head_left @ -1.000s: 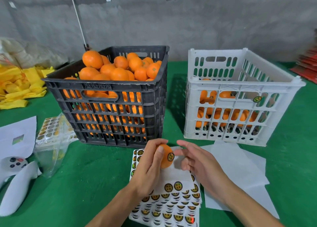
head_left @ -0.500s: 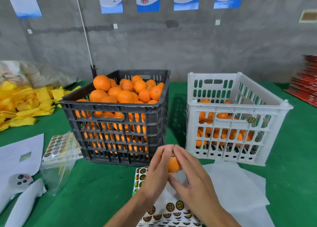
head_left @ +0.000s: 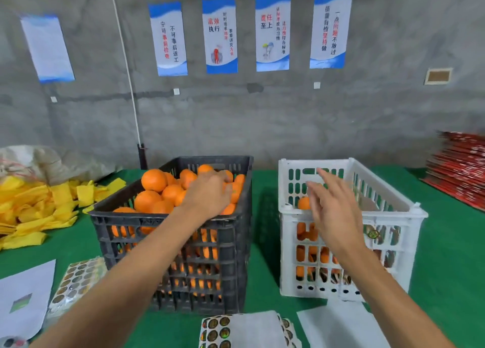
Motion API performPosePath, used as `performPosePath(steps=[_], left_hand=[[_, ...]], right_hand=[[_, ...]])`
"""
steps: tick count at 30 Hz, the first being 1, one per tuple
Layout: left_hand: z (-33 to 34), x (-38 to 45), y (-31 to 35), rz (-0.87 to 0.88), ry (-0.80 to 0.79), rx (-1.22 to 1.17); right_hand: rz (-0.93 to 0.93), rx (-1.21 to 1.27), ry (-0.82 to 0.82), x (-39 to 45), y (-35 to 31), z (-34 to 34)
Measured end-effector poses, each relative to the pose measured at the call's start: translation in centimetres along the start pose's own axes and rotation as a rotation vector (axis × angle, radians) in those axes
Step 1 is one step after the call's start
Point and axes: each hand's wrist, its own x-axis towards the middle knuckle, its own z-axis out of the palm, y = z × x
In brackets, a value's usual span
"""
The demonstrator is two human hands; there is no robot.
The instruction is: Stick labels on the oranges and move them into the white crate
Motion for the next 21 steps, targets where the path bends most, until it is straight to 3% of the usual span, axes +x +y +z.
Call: performPosePath(steps=[3, 5, 7, 9, 11, 16, 19, 21], left_hand=[[0.4, 2.0, -5.9, -0.334, -0.302, 0.201], [0.7, 3.0, -8.3, -0.292, -0.466, 0.329], [1.1, 3.8, -9.0, -0.162, -0.502, 0.451], [1.2, 4.2, -9.1, -0.095, -0.456, 0.438], [1.2, 4.2, -9.1, -0.086, -0.333, 0.278], [-0.1, 2.5, -5.3, 0.037, 0.229, -0.464], [-0.7, -0.7, -0.4, 0.214, 0.279, -0.759], [0.2, -3.6, 2.3, 0.372, 0.267, -0.734]], right_hand=[[-0.023, -0.042, -0.108, -0.7, -0.9, 1.8], [-0.033, -0.127, -0.14, -1.5, -1.1, 3.0], [-0.027, -0.144, -0.076, -1.7, -0.9, 3.7], [0.009, -0.146, -0.037, -1.5, -1.0, 3.8], [0.007, -0.171, -0.039, -1.4, -1.0, 4.0], [-0.009, -0.09, -0.072, -1.3, -1.0, 3.0], [-0.055, 0.083, -0.194, -1.5, -2.1, 2.1], [-0.09, 0.295, -0.232, -2.5, -3.6, 1.9]])
